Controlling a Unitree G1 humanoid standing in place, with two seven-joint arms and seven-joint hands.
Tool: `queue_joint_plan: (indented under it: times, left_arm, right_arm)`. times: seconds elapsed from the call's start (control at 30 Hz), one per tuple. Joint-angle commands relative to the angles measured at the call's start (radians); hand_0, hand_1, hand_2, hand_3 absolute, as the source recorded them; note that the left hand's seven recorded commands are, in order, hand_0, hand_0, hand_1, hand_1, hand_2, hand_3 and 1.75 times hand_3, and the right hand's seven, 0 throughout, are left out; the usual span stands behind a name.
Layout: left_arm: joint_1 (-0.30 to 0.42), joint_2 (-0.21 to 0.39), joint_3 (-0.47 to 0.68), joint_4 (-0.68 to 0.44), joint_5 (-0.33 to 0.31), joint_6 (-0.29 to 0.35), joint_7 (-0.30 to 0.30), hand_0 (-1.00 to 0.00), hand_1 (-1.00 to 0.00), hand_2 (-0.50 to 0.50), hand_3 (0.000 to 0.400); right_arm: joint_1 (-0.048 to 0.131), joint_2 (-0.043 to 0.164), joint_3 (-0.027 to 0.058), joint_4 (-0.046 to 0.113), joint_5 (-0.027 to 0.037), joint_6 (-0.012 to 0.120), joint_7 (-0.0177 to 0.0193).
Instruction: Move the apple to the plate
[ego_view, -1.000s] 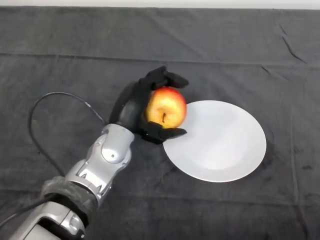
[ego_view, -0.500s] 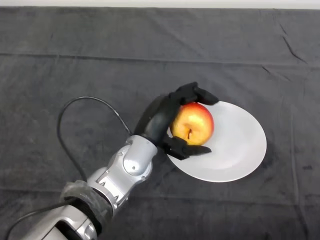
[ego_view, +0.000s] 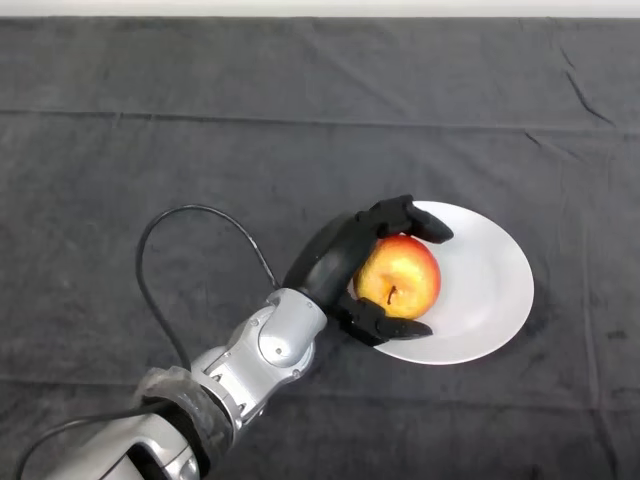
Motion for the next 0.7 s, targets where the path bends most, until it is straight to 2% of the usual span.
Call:
queue_joint_plan:
  times: [0.03,0.07,0.1,0.13,0.17,0.23,0.7]
  left_arm:
    - [-0.083,0.002,-0.023,0.038,-0.02,-0.018,-0.012,-0.84,-0.92,0.04,0.369]
    - [-0.084,0.002,-0.027,0.04,-0.024,-0.018,-0.013,-0.73,-0.81,0.04,0.323]
    - [-0.086,0.002,-0.033,0.042,-0.028,-0.017,-0.014,-0.57,-0.64,0.03,0.254]
    - [-0.087,0.002,-0.037,0.043,-0.031,-0.017,-0.015,-0.42,-0.53,0.05,0.21]
    - [-0.087,0.002,-0.041,0.044,-0.035,-0.017,-0.015,-0.3,-0.4,0.05,0.158]
    - [-0.088,0.003,-0.05,0.046,-0.041,-0.018,-0.017,0.0,0.0,0.0,0.0]
    - [-0.121,0.023,-0.048,0.055,-0.085,-0.024,-0.044,0.0,0.0,0.0,0.0]
  right_arm:
    - [-0.03,-0.006,-0.0122,-0.024,0.0216,-0.012,0.0079]
    - [-0.03,-0.006,-0.0123,-0.024,0.0216,-0.012,0.0081]
    - [-0.03,-0.006,-0.0124,-0.024,0.0217,-0.012,0.0083]
    - [-0.03,-0.006,-0.0125,-0.023,0.0218,-0.012,0.0085]
    - [-0.03,-0.006,-0.0126,-0.023,0.0219,-0.012,0.0087]
    - [-0.031,-0.006,-0.0127,-0.022,0.022,-0.012,0.0092]
    - [-0.032,-0.008,-0.0138,-0.019,0.0228,-0.013,0.0118]
